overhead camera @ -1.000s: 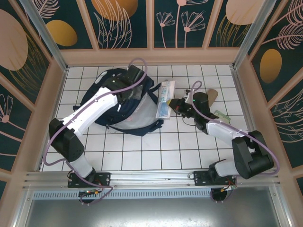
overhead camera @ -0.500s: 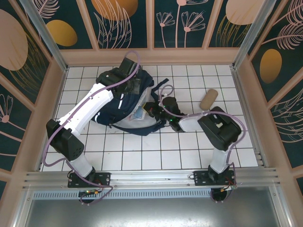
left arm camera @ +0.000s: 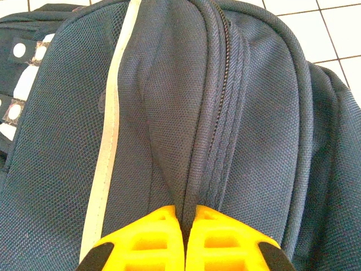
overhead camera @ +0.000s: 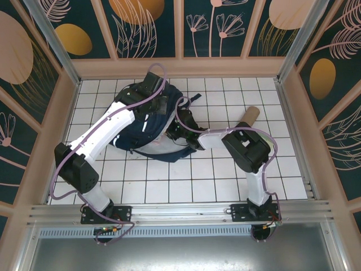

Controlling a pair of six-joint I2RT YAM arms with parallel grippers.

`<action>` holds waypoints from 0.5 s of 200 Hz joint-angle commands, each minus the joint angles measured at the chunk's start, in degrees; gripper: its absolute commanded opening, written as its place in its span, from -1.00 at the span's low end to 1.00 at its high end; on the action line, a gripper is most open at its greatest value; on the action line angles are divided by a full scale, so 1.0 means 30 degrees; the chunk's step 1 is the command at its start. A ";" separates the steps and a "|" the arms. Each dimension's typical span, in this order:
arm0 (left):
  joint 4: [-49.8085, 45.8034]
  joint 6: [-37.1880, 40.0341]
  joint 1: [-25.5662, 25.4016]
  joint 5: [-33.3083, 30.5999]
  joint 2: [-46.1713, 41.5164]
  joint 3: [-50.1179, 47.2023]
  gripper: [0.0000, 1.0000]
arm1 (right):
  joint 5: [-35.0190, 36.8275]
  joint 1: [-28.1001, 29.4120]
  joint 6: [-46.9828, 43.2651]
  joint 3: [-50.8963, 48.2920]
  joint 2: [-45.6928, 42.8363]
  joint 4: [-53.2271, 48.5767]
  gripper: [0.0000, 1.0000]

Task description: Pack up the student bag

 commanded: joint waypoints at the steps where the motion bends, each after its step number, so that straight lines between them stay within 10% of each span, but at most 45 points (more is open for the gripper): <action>1: 0.2333 -0.0411 -0.0005 -0.0102 -0.1089 -0.0046 -1.00 | 0.0455 0.0119 -0.1638 0.0187 -0.1307 -0.3630 0.21; 100: 0.3525 -0.0090 0.0089 0.0125 -0.0852 -0.2322 -1.00 | 0.3224 -0.0425 -0.4985 -0.2423 -0.6882 -1.1169 0.52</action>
